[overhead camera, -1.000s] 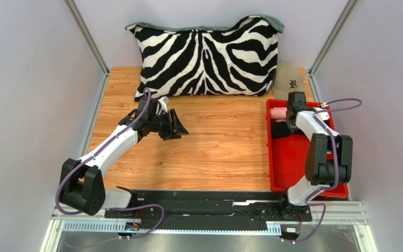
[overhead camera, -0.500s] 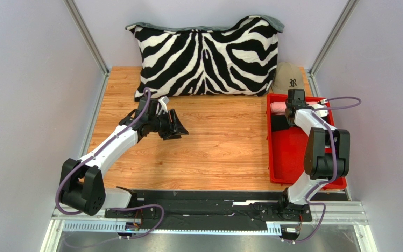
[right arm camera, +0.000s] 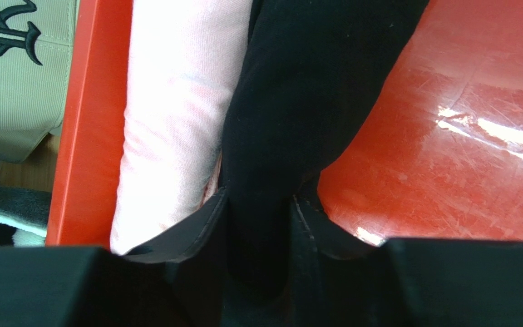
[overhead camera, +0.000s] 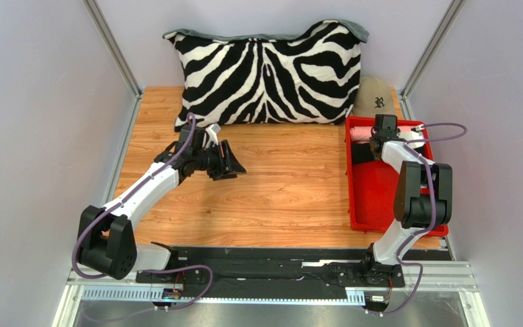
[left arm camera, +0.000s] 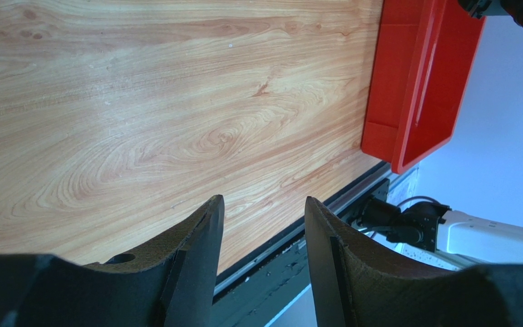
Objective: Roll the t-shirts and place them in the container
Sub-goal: Place the T-shirt in the bin.
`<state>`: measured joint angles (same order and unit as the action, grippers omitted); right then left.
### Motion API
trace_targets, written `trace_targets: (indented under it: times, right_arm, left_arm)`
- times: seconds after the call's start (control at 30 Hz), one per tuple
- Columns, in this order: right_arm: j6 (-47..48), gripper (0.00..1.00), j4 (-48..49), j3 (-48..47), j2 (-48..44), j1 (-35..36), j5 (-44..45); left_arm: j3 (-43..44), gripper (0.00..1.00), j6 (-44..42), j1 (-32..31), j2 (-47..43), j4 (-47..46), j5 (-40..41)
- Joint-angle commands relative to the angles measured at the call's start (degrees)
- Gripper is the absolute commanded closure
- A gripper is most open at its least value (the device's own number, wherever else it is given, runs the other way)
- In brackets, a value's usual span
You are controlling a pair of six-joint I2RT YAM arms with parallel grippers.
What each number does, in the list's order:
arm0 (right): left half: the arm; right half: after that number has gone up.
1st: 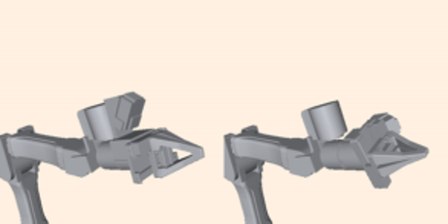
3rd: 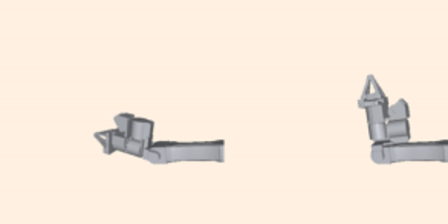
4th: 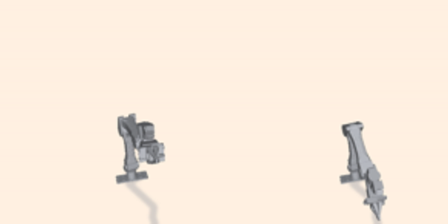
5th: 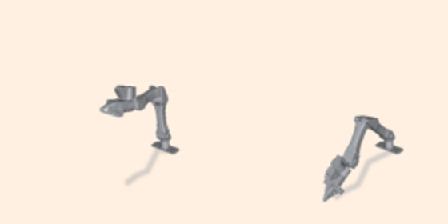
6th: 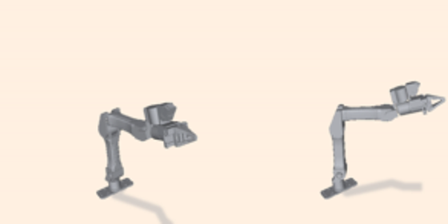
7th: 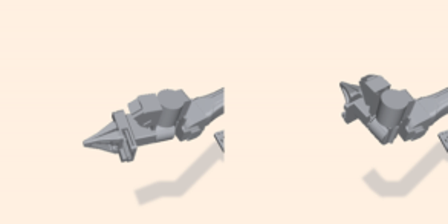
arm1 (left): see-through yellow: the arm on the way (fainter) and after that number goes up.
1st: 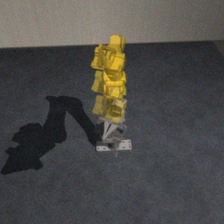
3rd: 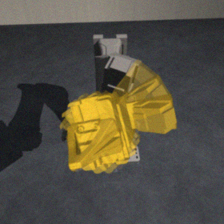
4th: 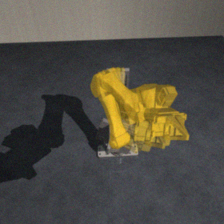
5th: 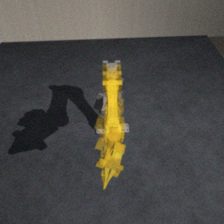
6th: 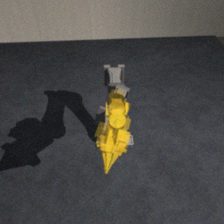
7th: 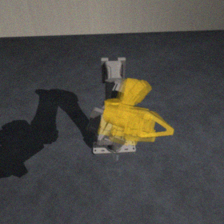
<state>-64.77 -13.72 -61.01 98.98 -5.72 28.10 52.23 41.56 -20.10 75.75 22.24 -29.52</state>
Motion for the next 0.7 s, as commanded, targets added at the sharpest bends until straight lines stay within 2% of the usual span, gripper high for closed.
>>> trace_targets:
  times: [0.0,0.17,0.23,0.33,0.37,0.47,0.67]
  right_arm:
    - [0.9,0.56,3.3,-1.3,-0.4,-0.4,-0.9]
    - [0.8,0.47,-1.4,-3.4,-1.3,-0.4,-1.5]
    - [0.2,0.47,-2.0,-3.5,-1.9,-0.3,-1.9]
    - [0.3,0.36,-3.2,-3.6,-2.8,-0.3,-3.0]
    - [0.3,0.28,-3.7,-3.5,-3.2,-0.3,-3.7]
    - [0.4,0.12,-3.8,-2.9,-3.4,-0.3,-5.5]
    - [-0.3,0.0,-3.2,-2.1,-4.1,-0.1,-6.8]
  left_arm:
    - [0.2,0.44,-1.3,0.1,-0.3,-1.9,-1.2]
    - [0.2,0.44,-1.4,0.1,-0.3,-2.4,-1.6]
    - [0.1,0.44,-1.4,0.1,-0.3,-2.7,-1.7]
    - [0.2,0.44,-1.5,0.1,0.0,-3.2,-2.2]
    - [0.2,0.44,-1.5,0.1,0.2,-3.2,-2.2]
    - [0.1,0.44,-1.4,0.1,0.2,-3.4,-2.4]
    - [-0.5,0.44,-1.5,0.1,-0.2,-3.6,-2.6]
